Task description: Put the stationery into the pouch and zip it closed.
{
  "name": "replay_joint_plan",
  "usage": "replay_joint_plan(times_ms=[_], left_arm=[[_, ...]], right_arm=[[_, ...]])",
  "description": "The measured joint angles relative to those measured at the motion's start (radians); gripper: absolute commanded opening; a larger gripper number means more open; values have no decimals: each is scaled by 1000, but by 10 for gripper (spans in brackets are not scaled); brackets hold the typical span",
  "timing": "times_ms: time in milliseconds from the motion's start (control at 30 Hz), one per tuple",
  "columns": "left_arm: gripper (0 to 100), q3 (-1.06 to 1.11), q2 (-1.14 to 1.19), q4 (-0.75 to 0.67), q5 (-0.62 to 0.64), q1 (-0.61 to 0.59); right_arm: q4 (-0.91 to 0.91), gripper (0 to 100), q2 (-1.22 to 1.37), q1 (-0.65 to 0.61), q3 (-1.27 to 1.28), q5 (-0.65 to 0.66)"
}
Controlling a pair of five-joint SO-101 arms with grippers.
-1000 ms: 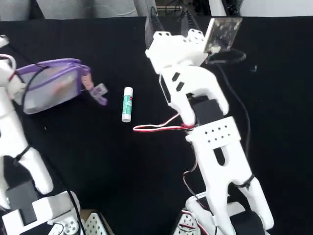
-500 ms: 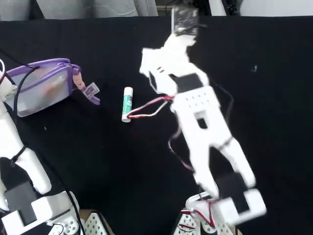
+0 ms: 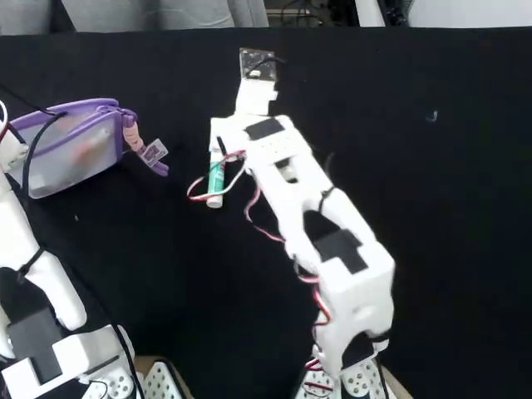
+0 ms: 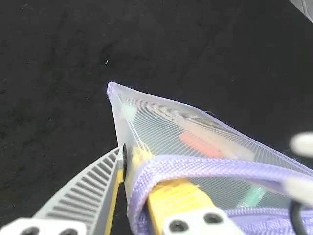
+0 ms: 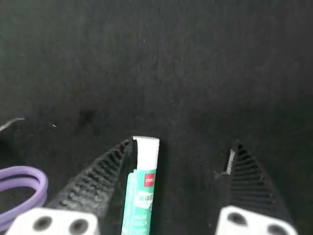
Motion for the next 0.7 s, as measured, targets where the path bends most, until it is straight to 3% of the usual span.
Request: replay_joint_plan(times_ms=[333,700], left_arm=[[29,2,0,0,0,0],[29,2,0,0,0,0]], right_arm=[[190,286,299,-80,-339,-5],[404,263,523,-84,-694,-5]])
